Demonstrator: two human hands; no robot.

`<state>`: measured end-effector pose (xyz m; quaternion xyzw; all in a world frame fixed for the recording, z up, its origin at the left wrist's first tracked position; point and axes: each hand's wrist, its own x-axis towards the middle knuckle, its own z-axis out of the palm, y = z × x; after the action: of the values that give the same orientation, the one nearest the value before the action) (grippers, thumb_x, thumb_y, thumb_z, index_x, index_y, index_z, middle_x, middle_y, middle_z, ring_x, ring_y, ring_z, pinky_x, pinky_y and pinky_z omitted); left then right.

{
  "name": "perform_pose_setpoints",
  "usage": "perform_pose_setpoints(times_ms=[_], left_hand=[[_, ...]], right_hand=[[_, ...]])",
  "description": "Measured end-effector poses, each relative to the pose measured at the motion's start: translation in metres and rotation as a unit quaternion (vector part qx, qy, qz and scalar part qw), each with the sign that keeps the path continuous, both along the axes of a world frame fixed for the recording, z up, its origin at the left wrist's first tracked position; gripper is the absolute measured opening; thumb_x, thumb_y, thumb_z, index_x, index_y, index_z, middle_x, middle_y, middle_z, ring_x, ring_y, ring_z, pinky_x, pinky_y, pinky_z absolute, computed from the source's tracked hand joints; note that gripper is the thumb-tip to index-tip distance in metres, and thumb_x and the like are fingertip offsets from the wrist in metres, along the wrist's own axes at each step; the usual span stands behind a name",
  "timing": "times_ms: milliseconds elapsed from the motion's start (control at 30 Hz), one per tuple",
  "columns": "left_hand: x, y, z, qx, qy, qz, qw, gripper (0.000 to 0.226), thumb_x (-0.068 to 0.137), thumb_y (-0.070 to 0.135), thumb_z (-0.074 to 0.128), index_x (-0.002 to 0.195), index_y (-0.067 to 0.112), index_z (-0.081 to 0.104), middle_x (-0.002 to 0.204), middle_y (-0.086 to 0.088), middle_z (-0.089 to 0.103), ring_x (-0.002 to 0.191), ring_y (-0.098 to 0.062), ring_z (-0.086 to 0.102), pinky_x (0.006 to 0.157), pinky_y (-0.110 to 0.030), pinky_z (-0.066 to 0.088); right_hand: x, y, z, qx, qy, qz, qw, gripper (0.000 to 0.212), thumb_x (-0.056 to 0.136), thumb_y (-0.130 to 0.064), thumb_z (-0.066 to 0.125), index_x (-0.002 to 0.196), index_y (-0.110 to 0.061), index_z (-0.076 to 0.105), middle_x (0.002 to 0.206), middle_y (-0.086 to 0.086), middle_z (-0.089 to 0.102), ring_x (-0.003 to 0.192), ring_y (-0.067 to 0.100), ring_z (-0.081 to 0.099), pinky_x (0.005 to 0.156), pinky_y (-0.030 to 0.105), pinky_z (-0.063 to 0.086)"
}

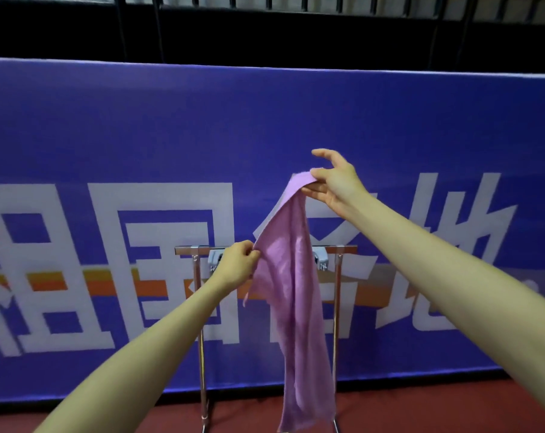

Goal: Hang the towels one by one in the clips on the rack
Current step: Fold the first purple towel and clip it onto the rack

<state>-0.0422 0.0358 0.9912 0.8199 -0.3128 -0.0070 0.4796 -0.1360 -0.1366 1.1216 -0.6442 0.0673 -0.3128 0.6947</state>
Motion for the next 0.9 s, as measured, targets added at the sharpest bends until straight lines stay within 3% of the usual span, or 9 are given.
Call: perform_pose_setpoints(times_ms=[133, 300, 400, 467, 567, 633, 767, 833, 900], left_hand=[[0.008, 0.012, 0.002, -0.032, 0.018, 0.021, 0.999, 0.019, 0.094, 0.012, 0.050, 0.085, 0.001, 0.063, 0.072, -0.010, 0.060, 0.060, -0.017, 0.057, 0.054, -0.024, 0.054], [0.024, 0.030, 0.022, 0.006, -0.037, 0.026, 0.999, 0.020, 0.093, 0.019, 0.051, 0.080, 0.005, 0.058, 0.071, -0.008, 0.062, 0.063, -0.020, 0.057, 0.060, -0.035, 0.053], [0.029, 0.037, 0.031, 0.016, -0.119, 0.020, 0.993, 0.023, 0.095, 0.024, 0.048, 0.081, 0.007, 0.049, 0.071, -0.011, 0.059, 0.059, -0.019, 0.047, 0.057, -0.037, 0.046], [0.029, 0.039, 0.036, 0.029, -0.196, 0.006, 0.980, 0.019, 0.093, 0.017, 0.050, 0.078, 0.007, 0.042, 0.062, -0.006, 0.050, 0.054, -0.017, 0.037, 0.055, -0.034, 0.036], [0.030, 0.043, 0.046, 0.098, -0.314, -0.028, 0.944, 0.022, 0.087, 0.005, 0.051, 0.081, 0.015, 0.033, 0.058, 0.007, 0.038, 0.053, -0.016, 0.032, 0.055, -0.031, 0.027], [0.033, 0.047, 0.051, 0.175, -0.369, -0.061, 0.911, 0.026, 0.086, 0.006, 0.048, 0.088, 0.025, 0.031, 0.067, 0.008, 0.043, 0.061, -0.020, 0.039, 0.055, -0.034, 0.033], [0.043, 0.053, 0.061, 0.348, -0.471, -0.092, 0.805, 0.044, 0.094, 0.015, 0.044, 0.132, 0.036, 0.040, 0.112, 0.006, 0.058, 0.090, -0.024, 0.060, 0.068, -0.034, 0.047], [0.045, 0.052, 0.069, 0.385, -0.473, -0.109, 0.785, 0.053, 0.090, 0.004, 0.046, 0.136, 0.031, 0.044, 0.123, 0.007, 0.058, 0.100, -0.023, 0.060, 0.068, -0.031, 0.043], [0.048, 0.051, 0.074, 0.398, -0.478, -0.137, 0.771, 0.058, 0.081, -0.005, 0.049, 0.131, 0.026, 0.052, 0.120, 0.006, 0.061, 0.100, -0.023, 0.060, 0.069, -0.030, 0.043]], right_hand=[[-0.012, -0.006, -0.008, -0.057, 0.035, -0.012, 0.998, 0.024, 0.092, 0.004, 0.046, 0.093, -0.010, 0.066, 0.085, 0.010, 0.064, 0.071, 0.018, 0.066, 0.071, 0.027, 0.058], [-0.017, -0.016, -0.020, -0.161, 0.070, -0.033, 0.984, 0.020, 0.081, 0.011, 0.058, 0.092, -0.001, 0.069, 0.089, 0.014, 0.069, 0.081, 0.018, 0.068, 0.077, 0.024, 0.057], [-0.016, -0.022, -0.025, -0.184, 0.078, -0.060, 0.978, 0.019, 0.085, 0.008, 0.058, 0.100, 0.006, 0.069, 0.089, 0.016, 0.070, 0.075, 0.016, 0.070, 0.070, 0.021, 0.058], [-0.014, -0.025, -0.026, -0.158, 0.081, -0.061, 0.982, 0.018, 0.092, 0.000, 0.054, 0.104, 0.007, 0.065, 0.083, 0.015, 0.071, 0.063, 0.012, 0.071, 0.063, 0.020, 0.058], [-0.010, -0.025, -0.026, -0.157, 0.084, -0.068, 0.982, 0.017, 0.095, -0.009, 0.053, 0.097, 0.002, 0.065, 0.065, 0.008, 0.070, 0.051, 0.010, 0.067, 0.050, 0.016, 0.052], [-0.006, -0.026, -0.027, -0.187, 0.089, -0.113, 0.972, 0.018, 0.093, -0.013, 0.056, 0.085, -0.001, 0.068, 0.060, 0.008, 0.065, 0.045, 0.010, 0.060, 0.047, 0.019, 0.048], [0.005, -0.030, -0.027, -0.251, 0.082, -0.201, 0.943, 0.020, 0.087, -0.022, 0.063, 0.080, -0.006, 0.074, 0.067, 0.001, 0.065, 0.065, 0.015, 0.053, 0.062, 0.034, 0.044], [0.008, -0.027, -0.027, -0.257, 0.080, -0.197, 0.943, 0.020, 0.088, -0.022, 0.064, 0.084, -0.007, 0.075, 0.082, 0.003, 0.072, 0.080, 0.016, 0.060, 0.073, 0.035, 0.049], [0.010, -0.025, -0.026, -0.262, 0.083, -0.186, 0.943, 0.022, 0.089, -0.021, 0.062, 0.084, -0.003, 0.073, 0.084, 0.007, 0.072, 0.080, 0.018, 0.059, 0.072, 0.035, 0.048]])
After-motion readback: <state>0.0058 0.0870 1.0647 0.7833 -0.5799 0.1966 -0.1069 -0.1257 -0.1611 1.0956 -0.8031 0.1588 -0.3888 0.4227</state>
